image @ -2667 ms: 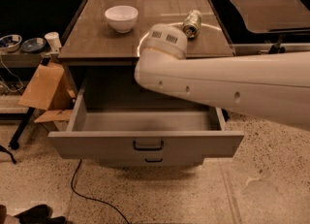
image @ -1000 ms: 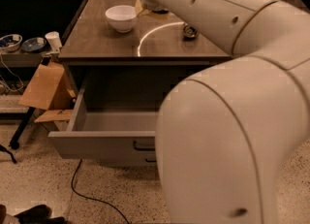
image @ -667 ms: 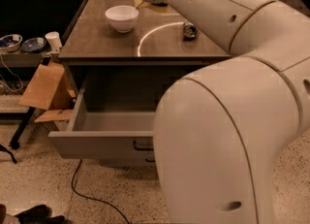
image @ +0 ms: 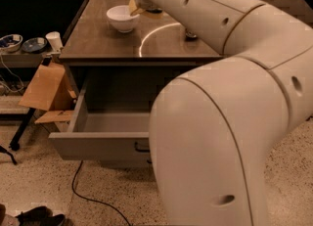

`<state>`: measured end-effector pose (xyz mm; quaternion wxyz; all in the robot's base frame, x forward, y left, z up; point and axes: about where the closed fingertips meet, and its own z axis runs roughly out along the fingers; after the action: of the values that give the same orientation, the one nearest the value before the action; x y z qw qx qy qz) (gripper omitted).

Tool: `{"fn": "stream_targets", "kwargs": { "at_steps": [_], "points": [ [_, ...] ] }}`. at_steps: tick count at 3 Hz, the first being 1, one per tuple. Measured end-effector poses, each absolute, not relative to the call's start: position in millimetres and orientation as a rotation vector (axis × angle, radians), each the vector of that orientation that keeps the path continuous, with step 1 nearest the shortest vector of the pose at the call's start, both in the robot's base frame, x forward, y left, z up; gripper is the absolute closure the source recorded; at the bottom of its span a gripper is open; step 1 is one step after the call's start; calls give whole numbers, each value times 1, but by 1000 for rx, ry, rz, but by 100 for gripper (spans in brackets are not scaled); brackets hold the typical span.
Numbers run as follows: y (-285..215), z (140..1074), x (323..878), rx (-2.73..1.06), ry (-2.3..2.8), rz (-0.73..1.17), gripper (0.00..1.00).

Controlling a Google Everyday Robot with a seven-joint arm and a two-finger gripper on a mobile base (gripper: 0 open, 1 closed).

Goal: Pick sponge from top drawer and place on counter

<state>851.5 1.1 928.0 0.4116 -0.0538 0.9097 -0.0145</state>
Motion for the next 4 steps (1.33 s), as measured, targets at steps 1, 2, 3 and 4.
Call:
{"fn": "stream_targets", "kwargs": {
  "at_steps": [1, 2, 3, 4],
  "points": [
    [11, 909, 862, -93, 2305, -26, 100],
    [9, 899, 876, -12, 2301, -57, 100],
    [-7, 897, 892, 96, 2278, -122, 100],
    [-28, 901, 906, 200, 2240, -184, 100]
  ]
}}
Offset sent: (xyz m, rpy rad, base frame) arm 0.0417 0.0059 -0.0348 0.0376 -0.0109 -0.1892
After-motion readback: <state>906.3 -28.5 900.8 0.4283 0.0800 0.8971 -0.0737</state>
